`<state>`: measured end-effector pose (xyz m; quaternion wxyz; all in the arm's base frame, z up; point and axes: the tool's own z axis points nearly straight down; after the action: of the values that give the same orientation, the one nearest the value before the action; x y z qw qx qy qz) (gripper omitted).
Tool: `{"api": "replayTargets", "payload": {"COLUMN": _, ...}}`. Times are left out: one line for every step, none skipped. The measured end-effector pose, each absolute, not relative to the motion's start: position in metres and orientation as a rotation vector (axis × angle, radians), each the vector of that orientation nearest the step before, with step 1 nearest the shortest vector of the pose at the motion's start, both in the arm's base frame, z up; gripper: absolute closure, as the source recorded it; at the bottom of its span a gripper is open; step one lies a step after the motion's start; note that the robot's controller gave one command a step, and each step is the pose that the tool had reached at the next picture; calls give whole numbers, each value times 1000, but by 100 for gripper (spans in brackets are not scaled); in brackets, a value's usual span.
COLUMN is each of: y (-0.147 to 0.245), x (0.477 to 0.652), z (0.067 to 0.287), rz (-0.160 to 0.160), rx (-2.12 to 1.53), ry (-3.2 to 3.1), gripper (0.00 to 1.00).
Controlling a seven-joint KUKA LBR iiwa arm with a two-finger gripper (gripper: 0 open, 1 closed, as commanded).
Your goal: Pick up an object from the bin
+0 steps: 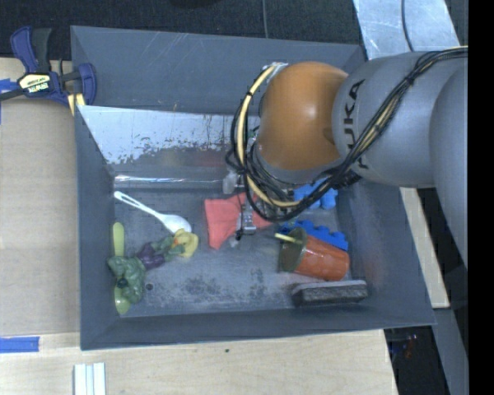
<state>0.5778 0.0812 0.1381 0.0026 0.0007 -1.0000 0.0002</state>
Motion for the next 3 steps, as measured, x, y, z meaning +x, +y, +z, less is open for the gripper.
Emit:
{"api": "replayTargets", "payload": {"y": 81, "x": 580, "z": 143, "rz": -1, "rx": -1, "ry": -3145, "gripper": 0}}
{"api": "replayTargets", "payload": {"y": 75, "x": 580, "z": 72, "rz": -1, "rx": 372, "ry": -3124, "gripper": 100}}
{"api": "replayTargets", "payload": {"y": 75, "x": 580, "z": 72, "rz": -1, "rx": 371, "ry": -3124, "gripper": 100}}
